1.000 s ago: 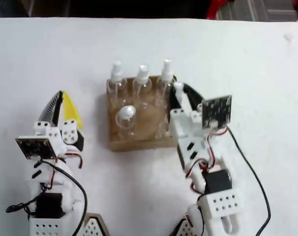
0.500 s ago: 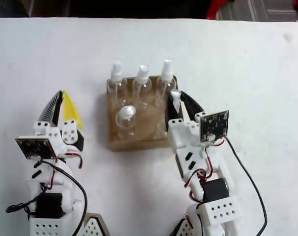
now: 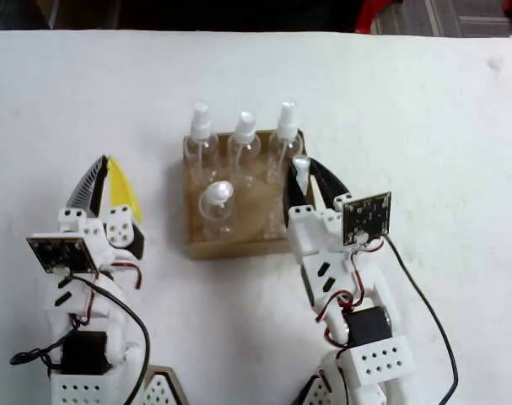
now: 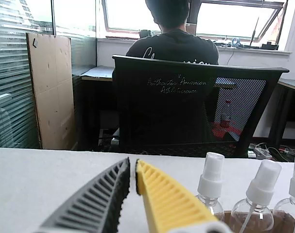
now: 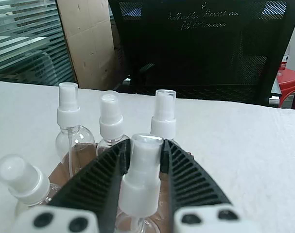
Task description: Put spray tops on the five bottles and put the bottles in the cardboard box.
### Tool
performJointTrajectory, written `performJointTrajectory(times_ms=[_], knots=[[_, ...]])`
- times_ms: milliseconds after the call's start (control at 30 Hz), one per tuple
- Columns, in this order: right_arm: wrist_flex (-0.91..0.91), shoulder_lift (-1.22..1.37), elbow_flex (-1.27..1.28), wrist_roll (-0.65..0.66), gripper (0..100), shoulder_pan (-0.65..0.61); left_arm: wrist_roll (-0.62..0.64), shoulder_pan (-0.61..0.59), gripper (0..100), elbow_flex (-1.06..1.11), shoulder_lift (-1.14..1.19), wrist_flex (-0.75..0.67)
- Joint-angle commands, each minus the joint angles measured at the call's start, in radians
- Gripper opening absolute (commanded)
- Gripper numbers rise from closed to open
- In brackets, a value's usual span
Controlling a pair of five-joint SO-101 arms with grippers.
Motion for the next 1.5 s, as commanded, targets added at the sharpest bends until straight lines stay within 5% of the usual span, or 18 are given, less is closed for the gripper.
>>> performJointTrajectory(times_ms=[0,400,1467], knots=[[-0.025,-0.013,-0.005,-0.009,1.5,-0.01,-0.012,0.01,3,-0.006,0.001,-0.026],[-0.139,-0.021,0.089,0.061,1.5,-0.064,-0.012,0.01,3,-0.006,0.001,-0.026],[-0.104,-0.153,0.149,0.081,1.5,-0.064,-0.014,0.01,3,-0.006,0.001,-0.026]])
